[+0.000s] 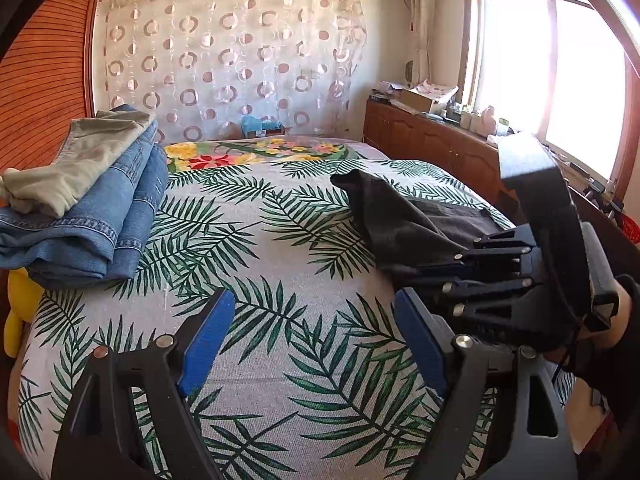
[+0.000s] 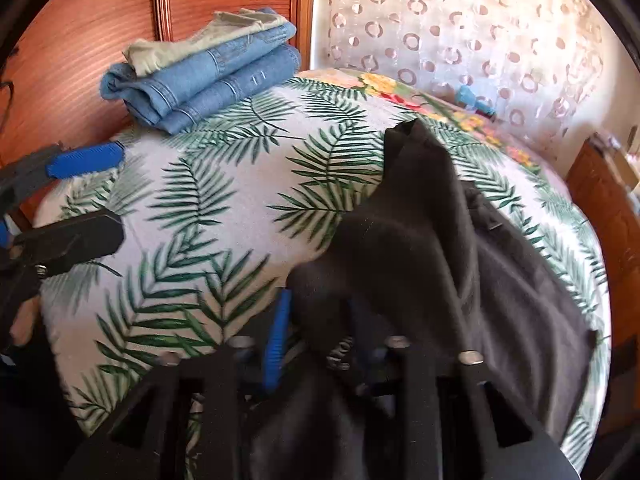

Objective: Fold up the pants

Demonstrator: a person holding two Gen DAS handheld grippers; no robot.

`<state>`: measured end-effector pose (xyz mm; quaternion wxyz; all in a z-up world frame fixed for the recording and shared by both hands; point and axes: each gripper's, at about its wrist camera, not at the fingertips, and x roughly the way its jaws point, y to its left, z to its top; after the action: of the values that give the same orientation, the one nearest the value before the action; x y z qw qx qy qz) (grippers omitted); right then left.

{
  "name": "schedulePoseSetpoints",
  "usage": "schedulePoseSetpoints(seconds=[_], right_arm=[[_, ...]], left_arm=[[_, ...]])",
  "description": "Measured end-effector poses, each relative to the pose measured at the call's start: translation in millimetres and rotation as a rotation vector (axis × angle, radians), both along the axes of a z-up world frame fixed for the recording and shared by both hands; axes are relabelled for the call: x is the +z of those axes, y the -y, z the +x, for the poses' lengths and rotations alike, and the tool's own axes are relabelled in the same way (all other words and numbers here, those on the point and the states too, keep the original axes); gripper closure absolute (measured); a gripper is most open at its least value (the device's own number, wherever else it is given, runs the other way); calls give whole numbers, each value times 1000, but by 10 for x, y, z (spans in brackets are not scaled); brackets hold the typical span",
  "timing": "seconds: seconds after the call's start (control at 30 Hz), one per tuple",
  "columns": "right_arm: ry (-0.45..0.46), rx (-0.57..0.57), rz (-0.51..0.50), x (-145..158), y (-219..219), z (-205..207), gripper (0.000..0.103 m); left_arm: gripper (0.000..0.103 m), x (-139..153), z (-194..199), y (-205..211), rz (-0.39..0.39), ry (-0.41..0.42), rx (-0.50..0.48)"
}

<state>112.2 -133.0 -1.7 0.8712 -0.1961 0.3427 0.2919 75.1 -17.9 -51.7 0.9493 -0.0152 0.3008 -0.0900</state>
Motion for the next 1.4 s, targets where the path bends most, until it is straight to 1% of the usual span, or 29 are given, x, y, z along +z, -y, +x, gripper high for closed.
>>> schedulePoseSetpoints(seconds=[0.03,0.1,0.2,0.3,0.43,0.63,0.8,1.07,1.1,1.13,1.2,1.27,1.3,1.33,1.4], right_arm=[[3,-2,-7,10,-1,3,93],[-15,5,28,59,48,5,94],[-6,0,101,187,192,1,94],[18,-17,165,337,357,-5,94],[53,-46,208,473,540,-5,94],[82,-105,194,519,721,41,94],[93,-181,168,491,864,206,94],[92,-312,138,442,1078,532,94],[88,-331,136,426,1099,557,93],[77,-338,142,424,1120,573,89],[83,-350,174,438,1151,536,88],[81,-355,195,441,1156,512,80],[76,-358,197,429,1151,509,72],[73,-361,194,411,1153,509,69],[53,-357,181,358,1132,516,69]], left_arm=[[20,-1,1,11,1,0,-3],[20,-11,1,38,4,-4,-10],[20,-28,10,77,9,-8,-22],[20,-49,17,121,10,-15,-35],[20,-82,40,194,14,-26,-55],[20,-91,84,325,24,-36,-93],[20,-122,131,437,25,-52,-124],[20,-223,153,583,55,-81,-157],[20,-227,158,598,58,-84,-161],[20,-226,164,617,62,-83,-164],[20,-213,186,648,69,-83,-172],[20,-201,228,677,62,-89,-187],[20,-202,256,699,59,-97,-196],[20,-204,281,719,60,-103,-200],[20,-217,307,756,63,-108,-211]])
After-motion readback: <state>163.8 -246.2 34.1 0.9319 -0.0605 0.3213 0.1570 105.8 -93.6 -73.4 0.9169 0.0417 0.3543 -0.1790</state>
